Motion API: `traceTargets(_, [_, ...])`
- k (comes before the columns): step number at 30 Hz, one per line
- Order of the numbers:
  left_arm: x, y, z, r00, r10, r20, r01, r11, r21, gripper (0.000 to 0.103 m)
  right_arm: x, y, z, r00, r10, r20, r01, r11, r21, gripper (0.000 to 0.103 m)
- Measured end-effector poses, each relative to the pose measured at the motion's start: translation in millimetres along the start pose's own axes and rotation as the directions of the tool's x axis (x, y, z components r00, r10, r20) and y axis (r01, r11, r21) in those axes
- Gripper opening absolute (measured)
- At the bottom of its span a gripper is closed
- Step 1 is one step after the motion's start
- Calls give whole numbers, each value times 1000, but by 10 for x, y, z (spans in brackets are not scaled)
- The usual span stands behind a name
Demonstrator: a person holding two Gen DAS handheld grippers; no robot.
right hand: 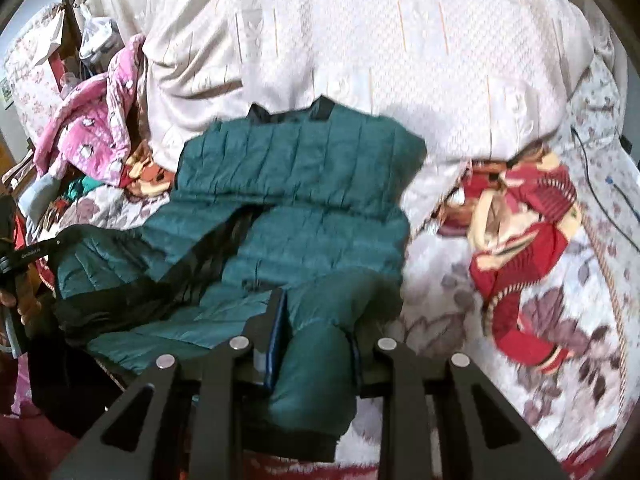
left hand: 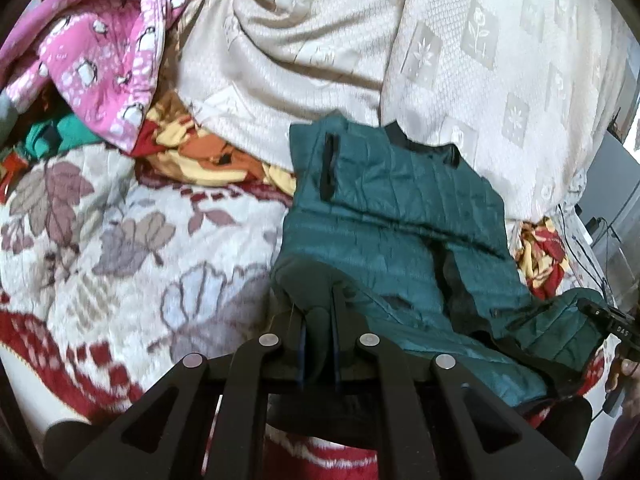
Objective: Fold large clothes
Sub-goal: 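Lift the hem with both grippers and fold it up toward the collar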
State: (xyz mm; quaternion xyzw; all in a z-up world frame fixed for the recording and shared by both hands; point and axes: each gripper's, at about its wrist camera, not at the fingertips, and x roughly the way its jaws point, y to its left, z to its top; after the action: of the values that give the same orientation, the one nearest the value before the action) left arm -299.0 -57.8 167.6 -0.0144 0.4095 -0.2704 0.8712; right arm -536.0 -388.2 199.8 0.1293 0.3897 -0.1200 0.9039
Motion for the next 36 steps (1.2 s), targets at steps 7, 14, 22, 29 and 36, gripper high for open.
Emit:
traceTargets(7, [105, -125, 310, 998, 21, 55, -23, 1000, 20, 0, 151, -97, 302, 999, -33, 42, 32, 999, 28, 27])
traceTargets(14, [312, -219, 626, 995, 42, 96, -44, 999, 19, 0, 373, -245, 629, 995, -64, 71, 59, 996, 65, 27])
traceTargets(22, [665, -346, 1085, 989, 69, 134, -72, 997, 20, 0, 727, -352, 1032, 993, -98, 72, 92, 992, 87, 27])
traceTargets(29, [1180, -400, 1631, 979, 127, 161, -128, 992, -5, 0, 1195, -519, 1540, 982, -171, 75, 160, 978, 134, 27])
traceTargets(36, [1918, -407, 1903, 973, 205, 106, -203, 979, -35, 0, 1824, -748, 1906, 979, -199, 36, 189, 963, 193, 27])
